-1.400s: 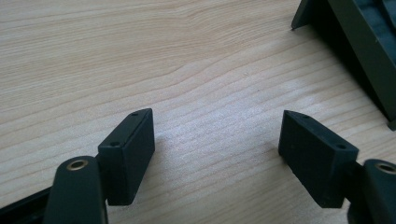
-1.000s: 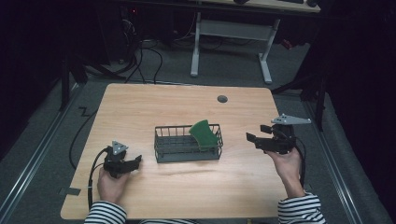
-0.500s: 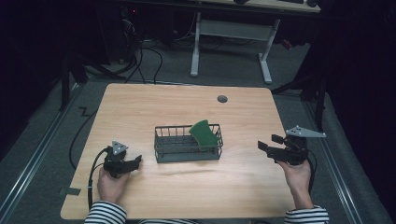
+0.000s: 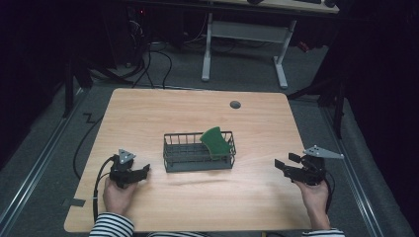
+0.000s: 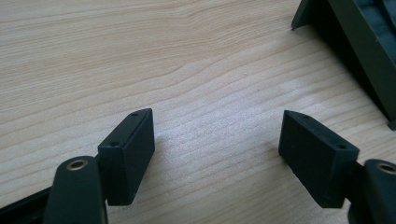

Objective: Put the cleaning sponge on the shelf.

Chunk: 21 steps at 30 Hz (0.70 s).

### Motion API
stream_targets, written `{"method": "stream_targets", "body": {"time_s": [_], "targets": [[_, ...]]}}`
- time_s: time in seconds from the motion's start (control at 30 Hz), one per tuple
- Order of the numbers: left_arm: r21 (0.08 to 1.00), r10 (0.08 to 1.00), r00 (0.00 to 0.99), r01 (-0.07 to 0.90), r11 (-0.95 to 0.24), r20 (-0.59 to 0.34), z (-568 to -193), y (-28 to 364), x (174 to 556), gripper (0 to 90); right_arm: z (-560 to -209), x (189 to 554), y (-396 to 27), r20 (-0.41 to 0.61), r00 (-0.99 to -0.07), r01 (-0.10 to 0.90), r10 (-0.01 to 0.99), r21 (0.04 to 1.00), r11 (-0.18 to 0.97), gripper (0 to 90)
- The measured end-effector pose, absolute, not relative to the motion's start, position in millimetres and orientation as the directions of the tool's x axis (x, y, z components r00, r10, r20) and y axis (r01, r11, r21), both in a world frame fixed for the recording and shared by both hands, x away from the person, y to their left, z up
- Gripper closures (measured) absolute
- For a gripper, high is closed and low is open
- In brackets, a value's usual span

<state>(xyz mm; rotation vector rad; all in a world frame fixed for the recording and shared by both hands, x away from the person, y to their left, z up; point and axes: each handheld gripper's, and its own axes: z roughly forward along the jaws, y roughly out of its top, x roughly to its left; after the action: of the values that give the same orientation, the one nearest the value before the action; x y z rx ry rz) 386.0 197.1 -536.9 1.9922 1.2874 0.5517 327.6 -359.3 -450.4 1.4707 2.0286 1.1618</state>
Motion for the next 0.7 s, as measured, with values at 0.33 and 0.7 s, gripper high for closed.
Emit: {"method": "stream_targets", "body": {"time_s": [0.33,0.7], "targets": [[0.742,0.908,0.418,0.615,-0.269,-0.017,-537,197,386,27.3,-480,332,-352,0.16,-0.34,0.636,0.927,0.765,0.101,30.0],[0.741,0.908,0.418,0.615,-0.27,-0.016,-537,197,386,27.2,-512,334,-350,0.132,-0.271,0.676,0.953,0.731,0.091,30.1]]}}
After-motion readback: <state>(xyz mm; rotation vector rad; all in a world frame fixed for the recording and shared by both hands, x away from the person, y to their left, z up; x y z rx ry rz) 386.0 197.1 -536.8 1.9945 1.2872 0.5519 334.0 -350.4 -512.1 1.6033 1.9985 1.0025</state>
